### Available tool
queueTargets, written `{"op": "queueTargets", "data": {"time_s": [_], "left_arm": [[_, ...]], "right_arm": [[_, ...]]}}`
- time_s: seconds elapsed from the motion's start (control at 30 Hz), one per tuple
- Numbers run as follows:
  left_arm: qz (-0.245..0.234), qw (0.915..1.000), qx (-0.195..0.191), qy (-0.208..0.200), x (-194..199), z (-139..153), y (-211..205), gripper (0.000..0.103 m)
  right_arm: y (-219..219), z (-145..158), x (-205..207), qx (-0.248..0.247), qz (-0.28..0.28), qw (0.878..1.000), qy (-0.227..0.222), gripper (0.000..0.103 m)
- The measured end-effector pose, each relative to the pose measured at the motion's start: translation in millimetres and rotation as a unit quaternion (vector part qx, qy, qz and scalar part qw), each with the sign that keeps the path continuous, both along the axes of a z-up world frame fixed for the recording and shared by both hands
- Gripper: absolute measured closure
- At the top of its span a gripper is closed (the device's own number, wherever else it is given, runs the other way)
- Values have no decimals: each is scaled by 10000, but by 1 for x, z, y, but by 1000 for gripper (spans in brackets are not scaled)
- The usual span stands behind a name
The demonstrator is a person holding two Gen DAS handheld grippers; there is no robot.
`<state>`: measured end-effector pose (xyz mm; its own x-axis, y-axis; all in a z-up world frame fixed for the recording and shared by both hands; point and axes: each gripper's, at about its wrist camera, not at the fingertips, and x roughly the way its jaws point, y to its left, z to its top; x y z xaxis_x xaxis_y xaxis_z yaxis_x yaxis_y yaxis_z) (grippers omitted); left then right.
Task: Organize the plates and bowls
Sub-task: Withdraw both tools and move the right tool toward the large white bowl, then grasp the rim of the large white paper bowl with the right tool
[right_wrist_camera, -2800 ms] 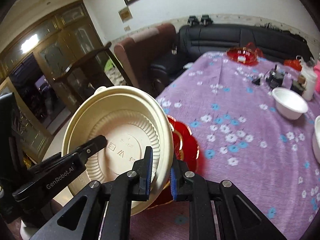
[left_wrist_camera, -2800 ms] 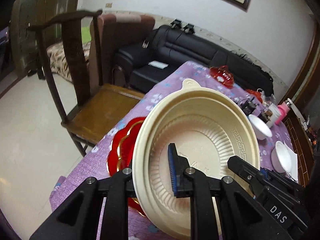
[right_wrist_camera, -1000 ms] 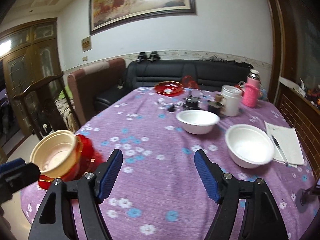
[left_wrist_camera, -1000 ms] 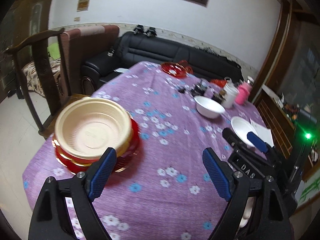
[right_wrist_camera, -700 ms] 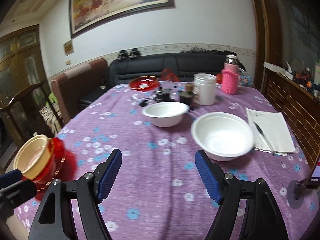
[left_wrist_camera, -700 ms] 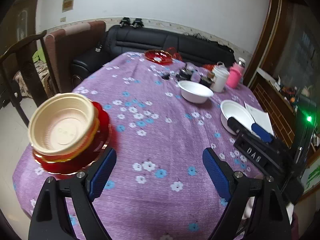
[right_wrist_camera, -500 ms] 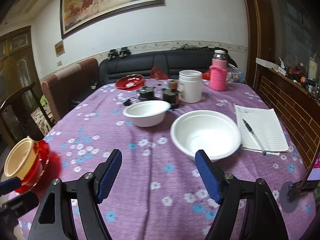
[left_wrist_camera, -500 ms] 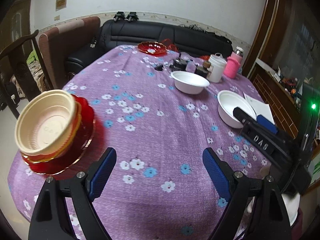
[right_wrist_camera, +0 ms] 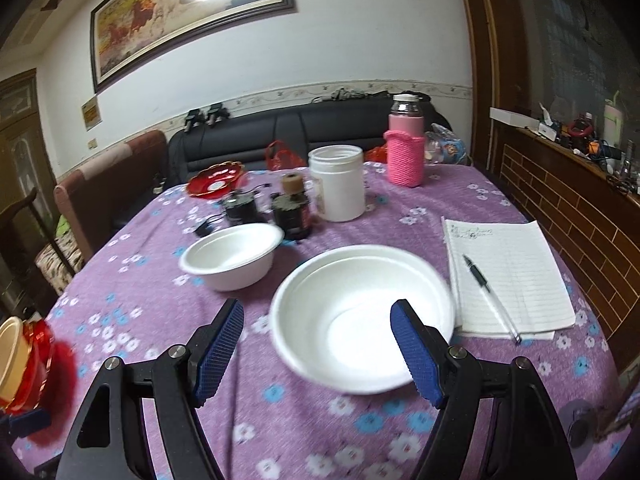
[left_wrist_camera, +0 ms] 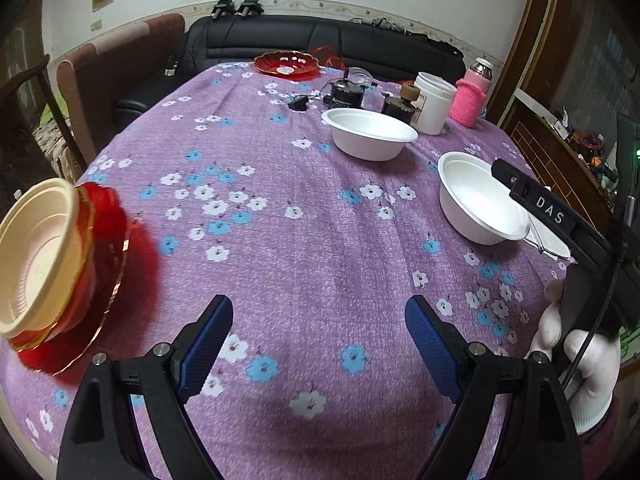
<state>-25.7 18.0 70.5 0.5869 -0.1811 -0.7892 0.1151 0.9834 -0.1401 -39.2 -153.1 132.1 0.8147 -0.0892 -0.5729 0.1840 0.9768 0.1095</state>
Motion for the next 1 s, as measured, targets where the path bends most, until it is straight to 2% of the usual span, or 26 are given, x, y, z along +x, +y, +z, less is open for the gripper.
{"op": "queueTargets", "data": {"time_s": [0.3, 0.47, 0.67, 0.8, 0.9, 1.0], "left_arm": [[-123, 9991, -238, 328, 33, -25, -27, 16], [-270, 9982, -328, 431, 38, -36, -41, 16], [-284, 9977, -402, 472, 41, -42, -40, 16], [-197, 9976, -438, 494, 42, -43, -32, 16], [-147, 9976, -454, 492, 44, -43, -28, 16], [-159, 9976, -483, 460, 44, -40, -29, 16]], "right_arm": [[-38, -18, 13, 33, -330, 9992, 237, 24], [-56, -28, 17, 124, -560, 9975, 403, 24], [-72, -43, 24, 265, -808, 9940, 688, 24], [-74, -53, 29, 367, -758, 9925, 885, 24], [-76, -60, 31, 651, -625, 9909, 1001, 31], [-83, -66, 32, 1154, -486, 9864, 1064, 40]]}}
